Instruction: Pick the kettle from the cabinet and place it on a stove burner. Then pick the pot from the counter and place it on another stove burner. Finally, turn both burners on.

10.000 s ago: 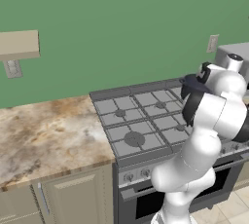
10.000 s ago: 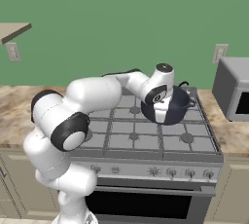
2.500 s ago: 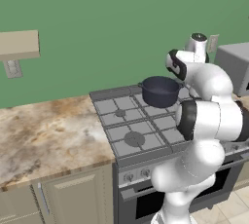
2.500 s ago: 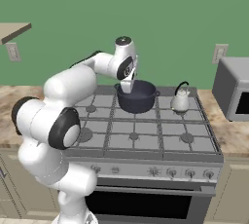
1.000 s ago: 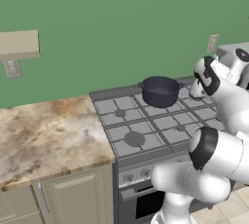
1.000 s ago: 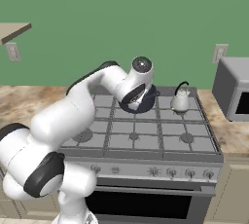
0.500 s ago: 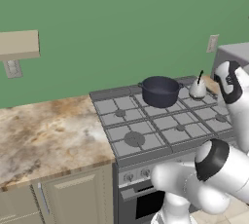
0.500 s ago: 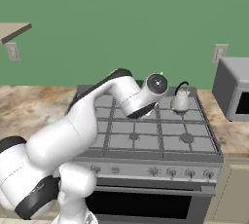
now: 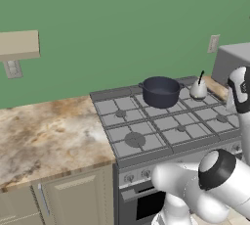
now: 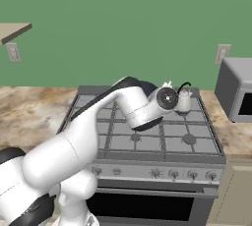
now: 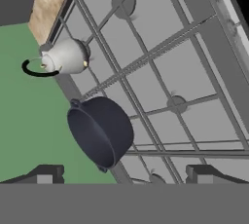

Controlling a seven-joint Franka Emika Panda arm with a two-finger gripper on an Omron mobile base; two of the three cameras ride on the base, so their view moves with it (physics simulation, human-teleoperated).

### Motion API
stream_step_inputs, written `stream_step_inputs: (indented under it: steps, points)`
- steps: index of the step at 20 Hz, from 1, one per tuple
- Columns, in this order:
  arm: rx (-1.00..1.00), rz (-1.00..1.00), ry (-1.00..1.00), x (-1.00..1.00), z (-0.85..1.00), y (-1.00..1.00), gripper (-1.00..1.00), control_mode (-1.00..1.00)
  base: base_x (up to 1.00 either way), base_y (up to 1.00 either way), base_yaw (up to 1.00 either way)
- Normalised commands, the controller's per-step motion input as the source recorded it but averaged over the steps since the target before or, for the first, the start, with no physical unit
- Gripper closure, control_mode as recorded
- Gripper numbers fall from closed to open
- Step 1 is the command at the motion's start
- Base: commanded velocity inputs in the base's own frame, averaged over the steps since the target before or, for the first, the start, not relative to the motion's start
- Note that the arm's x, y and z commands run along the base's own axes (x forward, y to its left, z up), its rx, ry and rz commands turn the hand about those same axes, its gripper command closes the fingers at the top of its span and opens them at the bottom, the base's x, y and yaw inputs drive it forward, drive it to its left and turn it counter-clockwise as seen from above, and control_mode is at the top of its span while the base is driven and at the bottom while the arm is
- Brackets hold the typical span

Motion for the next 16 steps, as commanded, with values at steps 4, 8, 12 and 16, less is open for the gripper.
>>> stream_step_inputs:
  steps: [4,8,12,16]
  points:
    - [0.1,-0.04,0.0,-0.41,0.0,-0.28,-1.0,-1.0,0.0,0.0,0.0]
    - [0.11,-0.05,0.0,-0.39,-0.02,-0.27,-1.0,-1.0,0.0,0.0,0.0]
    - [0.13,-0.06,-0.07,-0.4,-0.07,-0.21,-1.0,-1.0,0.0,0.0,0.0]
    - [0.12,-0.05,-0.07,-0.35,-0.14,-0.11,-1.0,-1.0,0.0,0.0,0.0]
